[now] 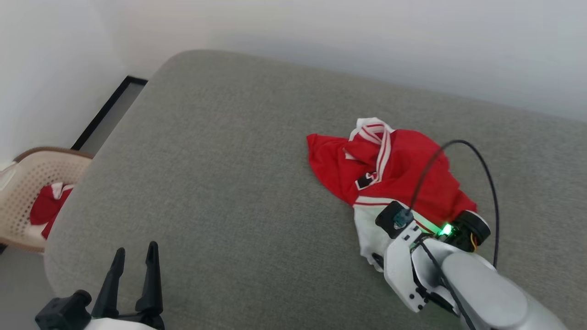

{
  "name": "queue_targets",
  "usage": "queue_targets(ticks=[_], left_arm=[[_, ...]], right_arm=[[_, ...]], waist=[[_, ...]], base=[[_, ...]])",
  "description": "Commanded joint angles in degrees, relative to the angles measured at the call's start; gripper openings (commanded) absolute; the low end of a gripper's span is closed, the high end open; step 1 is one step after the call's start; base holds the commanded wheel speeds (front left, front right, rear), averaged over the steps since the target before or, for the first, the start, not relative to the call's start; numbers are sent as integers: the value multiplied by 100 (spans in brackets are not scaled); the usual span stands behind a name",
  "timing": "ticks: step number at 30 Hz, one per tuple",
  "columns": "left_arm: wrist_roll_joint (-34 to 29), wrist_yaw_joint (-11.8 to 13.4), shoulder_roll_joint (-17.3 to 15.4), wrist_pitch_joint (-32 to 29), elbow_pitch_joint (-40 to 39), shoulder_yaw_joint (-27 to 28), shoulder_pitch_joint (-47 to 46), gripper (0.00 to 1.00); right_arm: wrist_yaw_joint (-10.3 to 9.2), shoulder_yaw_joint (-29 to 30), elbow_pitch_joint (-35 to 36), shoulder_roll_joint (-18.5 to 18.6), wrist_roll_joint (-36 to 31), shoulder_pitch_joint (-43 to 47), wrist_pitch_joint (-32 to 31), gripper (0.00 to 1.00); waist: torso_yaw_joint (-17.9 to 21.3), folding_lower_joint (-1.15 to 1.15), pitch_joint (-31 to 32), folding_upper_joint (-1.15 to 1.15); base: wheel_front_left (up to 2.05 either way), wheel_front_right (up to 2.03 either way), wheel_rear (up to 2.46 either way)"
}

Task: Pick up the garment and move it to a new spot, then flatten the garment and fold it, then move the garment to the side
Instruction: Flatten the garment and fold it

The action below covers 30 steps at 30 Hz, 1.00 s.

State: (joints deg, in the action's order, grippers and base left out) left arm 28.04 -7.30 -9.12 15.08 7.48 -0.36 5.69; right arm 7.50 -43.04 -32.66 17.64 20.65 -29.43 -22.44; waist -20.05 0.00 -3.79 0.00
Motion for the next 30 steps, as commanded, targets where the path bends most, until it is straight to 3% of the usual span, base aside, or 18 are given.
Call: queue_targets(ticks=[1, 4, 6, 12, 18, 22, 23, 30], left_arm=[[31, -17, 19, 11, 12, 5, -96, 100], [74, -17, 56, 11, 14, 9, -131, 100], [95, -17, 67, 11, 17, 20, -157, 100], [144, -17, 72, 11, -10, 157, -106, 100], [168, -18, 55, 10, -75, 326, 22, 100], [182, -18, 37, 10, -158, 442, 101, 100], [184, -18, 34, 10, -185, 476, 145, 100], [205, -18, 17, 10, -254, 539, 150, 100]], right_arm=[[-2, -92, -172, -29, -33, -135, -168, 100], [-2, -395, -501, -77, -48, -298, -540, 100], [-2, -553, -602, -103, 11, -405, -572, 0], [-3, -677, -503, -98, 510, -639, -598, 0], [-3, -427, 90, 220, 813, -587, -700, 0], [-3, 188, 769, 594, 925, -275, -859, 0], [-3, 576, 1129, 824, 838, -89, -957, 0], [-3, 2230, 2145, 1260, 525, 888, -1475, 0]], waist=[[-76, 0, -76, 0], [-107, 0, -115, 0], [-111, 0, -136, 0], [13, 0, -109, 0], [245, 0, -33, 0], [467, 0, 18, 0], [569, 0, 26, 0], [874, 0, 5, 0]], base=[[0, 0, 0], [0, 0, 0], [0, 0, 0], [0, 0, 0], [0, 0, 0], [0, 0, 0], [0, 0, 0], [0, 0, 0]])
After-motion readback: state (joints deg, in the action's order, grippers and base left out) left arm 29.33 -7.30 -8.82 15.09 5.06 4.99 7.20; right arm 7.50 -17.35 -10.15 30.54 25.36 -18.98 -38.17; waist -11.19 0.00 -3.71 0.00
